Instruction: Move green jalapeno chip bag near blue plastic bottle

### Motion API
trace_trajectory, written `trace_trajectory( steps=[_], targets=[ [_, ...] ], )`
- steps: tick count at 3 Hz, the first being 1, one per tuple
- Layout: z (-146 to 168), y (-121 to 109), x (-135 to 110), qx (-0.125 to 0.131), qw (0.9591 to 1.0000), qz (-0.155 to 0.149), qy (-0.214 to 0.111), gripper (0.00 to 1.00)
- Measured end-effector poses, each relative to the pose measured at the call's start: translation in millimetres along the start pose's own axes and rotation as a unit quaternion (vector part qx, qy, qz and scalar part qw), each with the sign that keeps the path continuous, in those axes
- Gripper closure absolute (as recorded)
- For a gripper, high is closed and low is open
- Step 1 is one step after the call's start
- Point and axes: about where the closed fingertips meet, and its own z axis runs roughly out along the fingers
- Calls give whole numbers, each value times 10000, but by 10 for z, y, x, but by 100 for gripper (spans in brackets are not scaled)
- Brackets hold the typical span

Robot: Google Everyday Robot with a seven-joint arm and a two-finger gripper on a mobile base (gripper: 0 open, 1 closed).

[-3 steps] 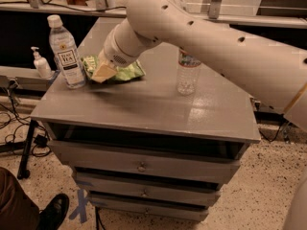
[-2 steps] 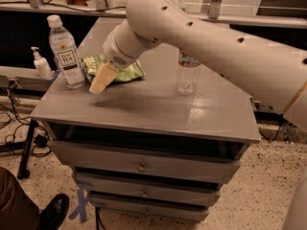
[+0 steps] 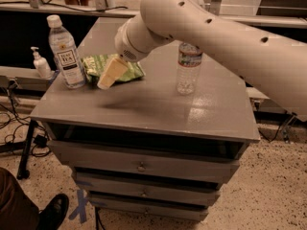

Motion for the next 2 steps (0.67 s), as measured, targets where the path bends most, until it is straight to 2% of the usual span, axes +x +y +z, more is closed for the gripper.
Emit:
trace_trajectory(
  steps=[1, 2],
  targets=[
    [-640, -326, 219, 863, 9958, 293, 60, 0],
    [-1441, -656, 427, 1794, 9825, 471, 136, 0]
  ],
)
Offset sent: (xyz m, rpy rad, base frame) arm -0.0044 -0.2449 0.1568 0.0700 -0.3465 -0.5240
